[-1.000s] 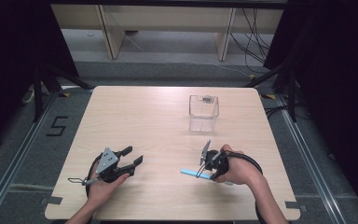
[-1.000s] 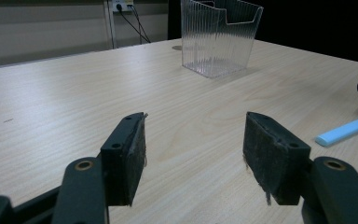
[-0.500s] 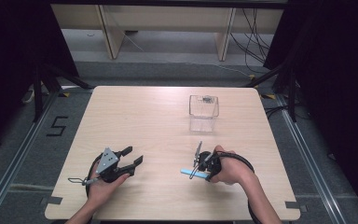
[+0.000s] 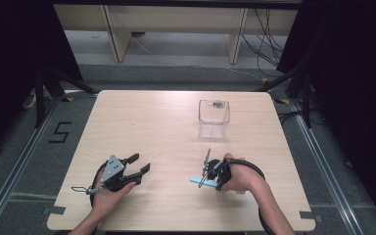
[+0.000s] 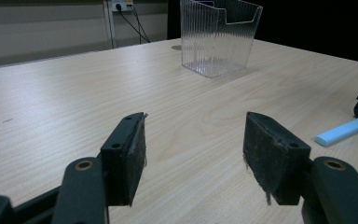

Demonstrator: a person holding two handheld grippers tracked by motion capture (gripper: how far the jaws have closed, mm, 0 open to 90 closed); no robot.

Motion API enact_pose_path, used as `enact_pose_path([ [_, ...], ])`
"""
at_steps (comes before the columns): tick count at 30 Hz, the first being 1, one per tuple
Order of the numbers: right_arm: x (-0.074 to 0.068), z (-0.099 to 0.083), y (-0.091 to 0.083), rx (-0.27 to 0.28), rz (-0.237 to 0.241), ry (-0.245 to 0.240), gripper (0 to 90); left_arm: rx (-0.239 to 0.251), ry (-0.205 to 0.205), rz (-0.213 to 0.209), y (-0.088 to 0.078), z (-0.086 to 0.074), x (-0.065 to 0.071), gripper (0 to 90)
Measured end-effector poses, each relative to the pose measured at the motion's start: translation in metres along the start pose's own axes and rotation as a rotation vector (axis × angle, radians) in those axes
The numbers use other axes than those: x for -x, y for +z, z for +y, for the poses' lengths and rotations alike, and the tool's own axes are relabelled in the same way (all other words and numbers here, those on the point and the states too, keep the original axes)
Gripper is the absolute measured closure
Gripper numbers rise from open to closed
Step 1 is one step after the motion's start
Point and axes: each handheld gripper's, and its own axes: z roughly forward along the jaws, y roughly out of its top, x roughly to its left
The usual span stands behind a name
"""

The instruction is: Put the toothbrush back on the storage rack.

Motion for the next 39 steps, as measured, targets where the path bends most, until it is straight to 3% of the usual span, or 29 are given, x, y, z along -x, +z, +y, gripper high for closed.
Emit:
enact_pose_path([
  [3,0.002,-0.001,0.003,0.026,0.017,0.003,72.8,0.0,0.0,0.0,0.0,0.0,0.0,38.8],
  [4,0.002,0.0,0.001,-0.003,0.005,-0.009,73.6,-0.001,0.001,0.0,0.0,0.0,0.0,38.7],
  [8,0.005,0.001,0.001,-0.002,0.015,-0.022,77.6,0.0,0.001,0.0,0.0,0.0,0.0,38.7],
  [9,0.004,0.001,0.0,-0.011,0.021,0.009,78.0,0.0,0.001,-0.001,0.0,0.0,0.0,38.8],
  [12,0.005,0.002,0.001,-0.01,0.009,-0.024,78.6,-0.001,0.001,0.0,0.0,0.0,0.0,38.8],
  [22,0.002,0.002,-0.001,-0.022,0.01,-0.03,79.0,0.008,-0.001,-0.017,0.002,0.0,0.0,38.8],
  [24,0.005,0.001,0.0,-0.008,-0.001,-0.075,79.0,0.006,0.001,-0.022,0.002,0.0,0.0,39.4],
  [26,0.003,0.0,-0.002,-0.001,0.005,-0.054,79.0,-0.018,0.013,-0.028,0.001,0.001,0.001,39.6],
  [31,0.001,0.0,-0.008,0.022,0.006,-0.077,79.1,-0.033,0.016,-0.085,0.003,0.004,0.006,39.5],
  [32,0.0,0.0,-0.009,0.012,0.007,-0.063,79.1,-0.045,0.025,-0.092,0.001,0.007,0.008,39.5],
  [33,0.002,0.0,-0.009,0.02,0.004,-0.097,79.1,-0.053,0.028,-0.101,0.0,0.009,0.01,39.5],
  [34,-0.002,0.001,-0.011,0.01,0.011,-0.063,79.1,-0.044,0.025,-0.125,0.001,0.011,0.012,39.5],
  [37,0.0,0.002,-0.011,0.024,0.014,-0.12,79.1,-0.079,0.033,-0.171,0.0,0.016,0.018,39.7],
  [39,-0.003,0.002,-0.013,0.024,0.018,-0.095,79.2,-0.095,0.034,-0.203,0.0,0.018,0.022,39.9],
])
